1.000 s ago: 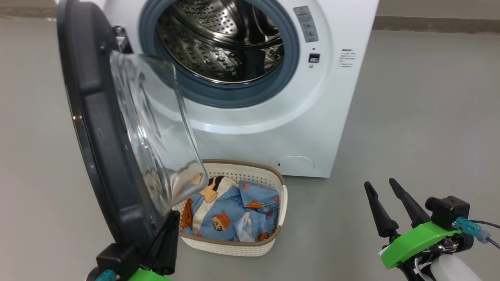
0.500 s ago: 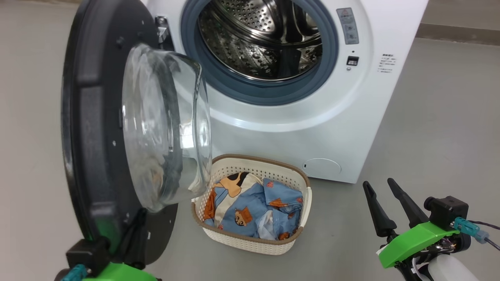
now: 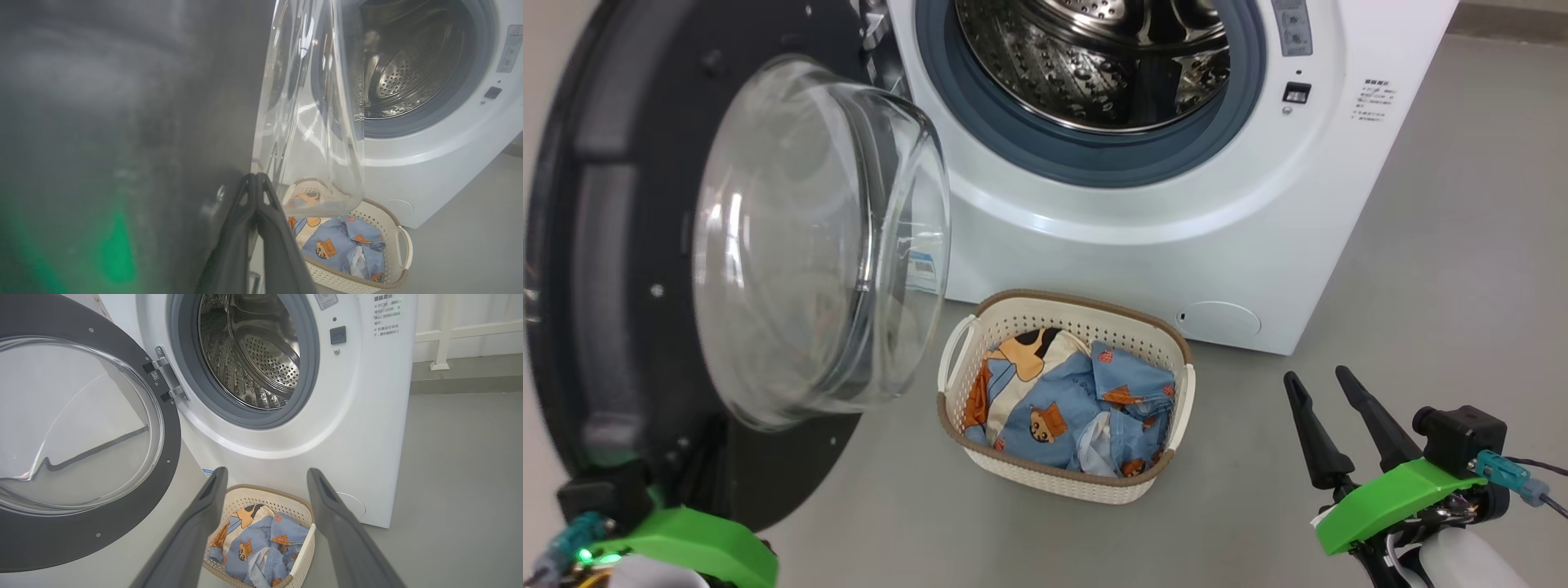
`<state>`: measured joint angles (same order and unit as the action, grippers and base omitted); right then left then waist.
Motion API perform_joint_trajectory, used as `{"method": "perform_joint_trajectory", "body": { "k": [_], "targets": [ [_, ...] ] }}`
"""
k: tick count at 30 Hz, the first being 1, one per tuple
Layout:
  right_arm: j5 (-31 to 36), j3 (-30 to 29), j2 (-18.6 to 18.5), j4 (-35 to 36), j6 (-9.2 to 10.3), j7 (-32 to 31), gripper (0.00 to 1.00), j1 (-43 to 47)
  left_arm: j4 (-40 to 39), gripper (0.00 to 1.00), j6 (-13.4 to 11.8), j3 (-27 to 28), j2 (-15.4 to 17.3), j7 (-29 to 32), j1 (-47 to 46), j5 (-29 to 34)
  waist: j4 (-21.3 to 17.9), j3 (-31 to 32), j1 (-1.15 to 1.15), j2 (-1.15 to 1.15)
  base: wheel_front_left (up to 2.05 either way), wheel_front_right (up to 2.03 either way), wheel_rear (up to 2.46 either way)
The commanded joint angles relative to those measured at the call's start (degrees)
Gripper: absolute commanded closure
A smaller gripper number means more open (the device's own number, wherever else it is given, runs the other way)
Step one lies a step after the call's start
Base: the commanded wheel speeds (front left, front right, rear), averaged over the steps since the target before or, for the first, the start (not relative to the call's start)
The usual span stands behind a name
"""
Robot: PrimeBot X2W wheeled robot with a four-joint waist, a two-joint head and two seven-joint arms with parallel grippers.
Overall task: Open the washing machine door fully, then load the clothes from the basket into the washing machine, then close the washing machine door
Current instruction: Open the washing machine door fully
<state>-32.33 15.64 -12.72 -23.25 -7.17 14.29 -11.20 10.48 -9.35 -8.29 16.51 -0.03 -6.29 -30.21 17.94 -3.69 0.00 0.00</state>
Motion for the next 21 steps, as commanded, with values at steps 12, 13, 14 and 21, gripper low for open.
{"method": "perform_joint_trajectory", "body": {
  "k": [12,13,14,21],
  "targets": [
    [0.4,-0.1,-0.1,1.9,-0.32,0.7,0.0,-2.6,6.6,1.0,-1.2,8.7,7.0,0.3,-8.6,-3.0,1.5,-3.9,0.0,0.0,0.0,0.0,0.0],
    [0.4,-0.1,-0.1,1.9,-0.32,0.7,0.0,-2.8,7.5,1.0,-1.0,8.9,7.3,0.2,-9.4,-3.1,1.7,-4.2,0.0,0.0,0.0,0.0,0.0],
    [0.4,-0.2,-0.1,1.9,-0.32,0.7,0.0,-3.0,8.4,1.0,-0.8,9.0,7.7,0.2,-10.2,-3.2,1.9,-4.4,0.0,0.0,0.0,0.0,0.0],
    [0.5,-0.4,-0.5,2.0,-0.32,0.7,0.0,-4.1,15.0,1.0,0.3,9.6,9.7,-0.5,-15.8,-3.3,3.3,-6.1,0.0,0.0,0.0,0.0,0.0]
  ]
}}
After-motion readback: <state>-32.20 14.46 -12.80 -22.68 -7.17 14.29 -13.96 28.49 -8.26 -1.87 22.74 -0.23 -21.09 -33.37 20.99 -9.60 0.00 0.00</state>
